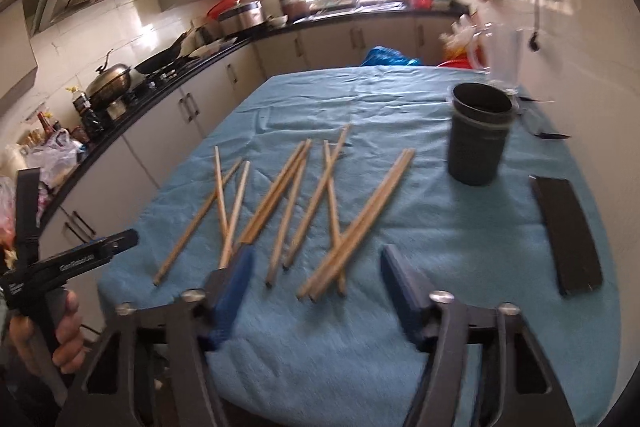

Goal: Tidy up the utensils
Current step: 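Close the left tool on one wooden chopstick while the right tool grasps another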

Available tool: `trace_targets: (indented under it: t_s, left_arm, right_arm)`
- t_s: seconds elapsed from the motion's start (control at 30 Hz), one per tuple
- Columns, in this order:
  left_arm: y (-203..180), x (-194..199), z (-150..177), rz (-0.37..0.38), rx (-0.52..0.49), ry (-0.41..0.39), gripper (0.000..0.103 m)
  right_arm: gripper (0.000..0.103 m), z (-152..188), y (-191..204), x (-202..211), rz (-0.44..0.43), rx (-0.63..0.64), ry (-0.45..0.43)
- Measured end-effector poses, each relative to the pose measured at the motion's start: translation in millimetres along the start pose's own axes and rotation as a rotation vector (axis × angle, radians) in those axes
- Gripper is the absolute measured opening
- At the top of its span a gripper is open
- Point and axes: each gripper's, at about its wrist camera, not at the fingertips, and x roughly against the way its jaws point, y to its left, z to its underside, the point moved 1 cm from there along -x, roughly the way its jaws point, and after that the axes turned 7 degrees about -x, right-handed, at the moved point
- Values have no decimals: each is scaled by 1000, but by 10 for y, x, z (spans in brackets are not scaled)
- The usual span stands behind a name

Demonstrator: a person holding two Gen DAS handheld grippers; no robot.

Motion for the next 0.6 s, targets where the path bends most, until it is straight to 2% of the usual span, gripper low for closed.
trace_targets:
  t_s: [0.07, 0.1, 0.13, 0.17, 0.23, 0.5, 0.6]
  left_arm:
    - [-25, -145, -177, 29, -2, 39, 69]
    - [-28, -209, -259, 62, 7, 57, 66]
    - [-44, -308, -376, 82, 7, 81, 65]
    - [-48, -387, -445, 83, 14, 103, 63]
    - [-69, -569, -581, 142, 43, 148, 61]
    - [-109, -1197, -962, 188, 151, 280, 42]
    - [-114, -1349, -1054, 152, 170, 290, 40]
  right_arm:
    - [55, -193, 1, -152, -27, -28, 48]
    - [46, -267, 1, -212, -38, -42, 64]
    - [43, -345, 0, -283, -47, -56, 78]
    - [42, -446, 5, -393, -50, -65, 101]
    - [41, -569, 6, -553, -40, -81, 136]
    - [40, -867, -9, -1134, -10, -130, 215]
    - [40, -928, -39, -1268, -6, -152, 236]
